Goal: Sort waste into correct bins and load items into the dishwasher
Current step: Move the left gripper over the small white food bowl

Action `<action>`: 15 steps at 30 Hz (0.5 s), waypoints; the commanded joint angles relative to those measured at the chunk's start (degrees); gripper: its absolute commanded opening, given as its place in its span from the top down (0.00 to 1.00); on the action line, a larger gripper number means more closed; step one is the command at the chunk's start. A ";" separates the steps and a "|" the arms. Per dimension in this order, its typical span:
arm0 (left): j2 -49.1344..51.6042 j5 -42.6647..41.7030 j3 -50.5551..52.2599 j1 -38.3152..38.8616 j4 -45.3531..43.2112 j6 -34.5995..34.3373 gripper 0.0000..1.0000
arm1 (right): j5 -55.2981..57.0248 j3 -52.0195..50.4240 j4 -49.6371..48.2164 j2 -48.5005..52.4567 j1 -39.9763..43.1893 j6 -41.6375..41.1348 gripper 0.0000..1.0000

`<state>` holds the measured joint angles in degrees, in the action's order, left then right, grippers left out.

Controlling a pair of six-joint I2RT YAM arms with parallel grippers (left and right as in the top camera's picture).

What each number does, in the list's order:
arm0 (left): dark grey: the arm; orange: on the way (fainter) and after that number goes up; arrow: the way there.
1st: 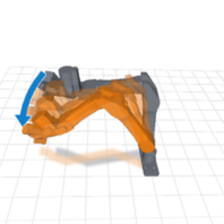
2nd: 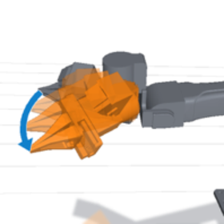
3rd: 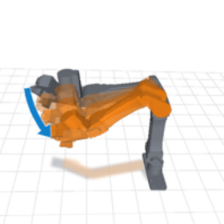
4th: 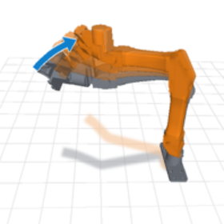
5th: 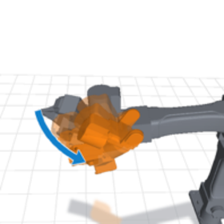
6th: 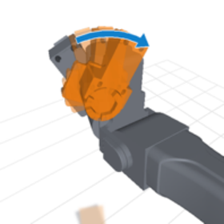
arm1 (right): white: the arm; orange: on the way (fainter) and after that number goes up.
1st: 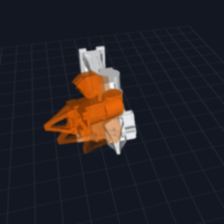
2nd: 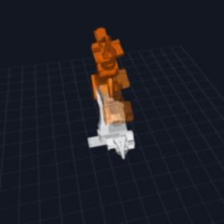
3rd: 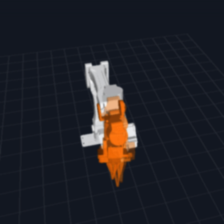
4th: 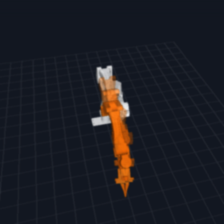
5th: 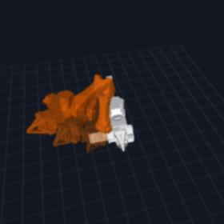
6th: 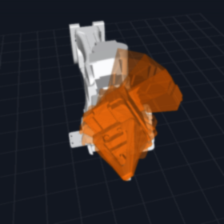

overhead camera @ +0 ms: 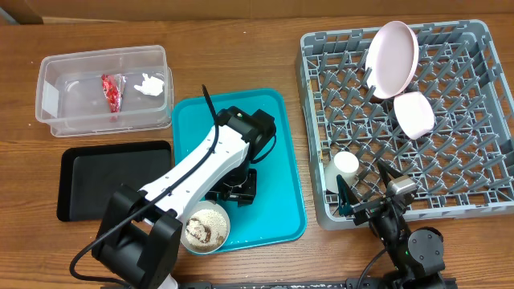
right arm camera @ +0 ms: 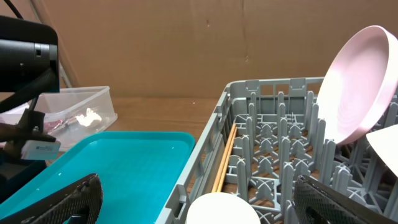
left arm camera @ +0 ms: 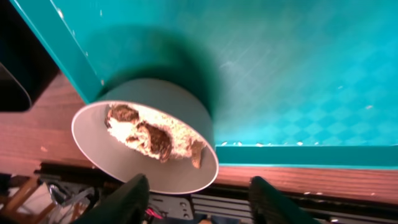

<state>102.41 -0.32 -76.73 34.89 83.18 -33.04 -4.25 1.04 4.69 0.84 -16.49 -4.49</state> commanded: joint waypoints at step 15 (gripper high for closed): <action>-0.31 12.85 3.91 -2.99 -24.68 7.76 0.96 | 0.28 -0.57 -0.28 -0.48 0.28 -0.24 0.00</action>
<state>102.37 6.13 -72.58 34.46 60.97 -30.26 -4.25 1.04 4.69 0.84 -16.49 -4.47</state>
